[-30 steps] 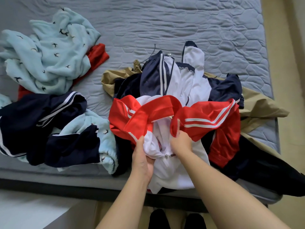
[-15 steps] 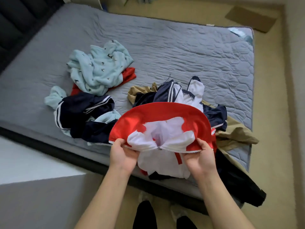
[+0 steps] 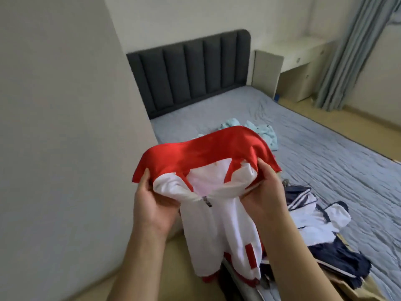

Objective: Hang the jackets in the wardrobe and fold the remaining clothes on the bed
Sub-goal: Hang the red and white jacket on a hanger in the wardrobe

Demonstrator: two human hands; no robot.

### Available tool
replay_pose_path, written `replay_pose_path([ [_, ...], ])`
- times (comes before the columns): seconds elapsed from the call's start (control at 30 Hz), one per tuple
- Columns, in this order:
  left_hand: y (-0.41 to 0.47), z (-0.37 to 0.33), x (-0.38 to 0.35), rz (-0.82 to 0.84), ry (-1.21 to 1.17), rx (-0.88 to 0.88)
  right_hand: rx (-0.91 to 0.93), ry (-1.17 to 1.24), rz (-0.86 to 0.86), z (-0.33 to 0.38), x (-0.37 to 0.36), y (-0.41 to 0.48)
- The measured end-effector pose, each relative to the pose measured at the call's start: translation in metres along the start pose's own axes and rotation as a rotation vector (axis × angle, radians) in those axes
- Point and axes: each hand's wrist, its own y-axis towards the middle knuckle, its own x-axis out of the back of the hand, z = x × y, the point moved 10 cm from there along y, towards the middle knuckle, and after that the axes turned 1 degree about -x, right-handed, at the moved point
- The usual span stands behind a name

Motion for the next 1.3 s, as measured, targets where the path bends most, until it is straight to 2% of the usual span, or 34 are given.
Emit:
replay_pose_path([
  [0.3,-0.179,-0.157,0.16,-0.183,-0.202,-0.403,-0.409,-0.197,0.273,-0.215,-0.106,-0.1],
  [0.53,-0.391,-0.228,0.311,-0.437,-0.198,-0.677,-0.72,-0.323,0.414,-0.395,-0.134,-0.268],
  [0.6,-0.464,-0.246,0.356,-0.579,-0.185,-0.741,-0.796,-0.375,0.481,-0.448,-0.14,-0.326],
  [0.7,-0.569,-0.259,0.417,-0.802,-0.224,-0.8,-0.907,-0.449,0.601,-0.52,-0.152,-0.417],
  [0.8,-0.666,-0.267,0.465,-0.959,-0.289,-0.935,-1.024,-0.514,0.663,-0.586,-0.158,-0.502],
  [0.97,-0.782,-0.271,0.535,-1.001,-0.489,-0.999,-1.207,-0.69,0.828,-0.686,-0.155,-0.629],
  [1.1,-0.863,-0.284,0.577,-1.096,-0.593,-1.269,-1.327,-0.776,0.992,-0.764,-0.147,-0.717],
  [1.3,-0.96,-0.316,0.637,-1.31,-0.618,-1.503,-1.555,-0.858,1.191,-0.876,-0.151,-0.845],
])
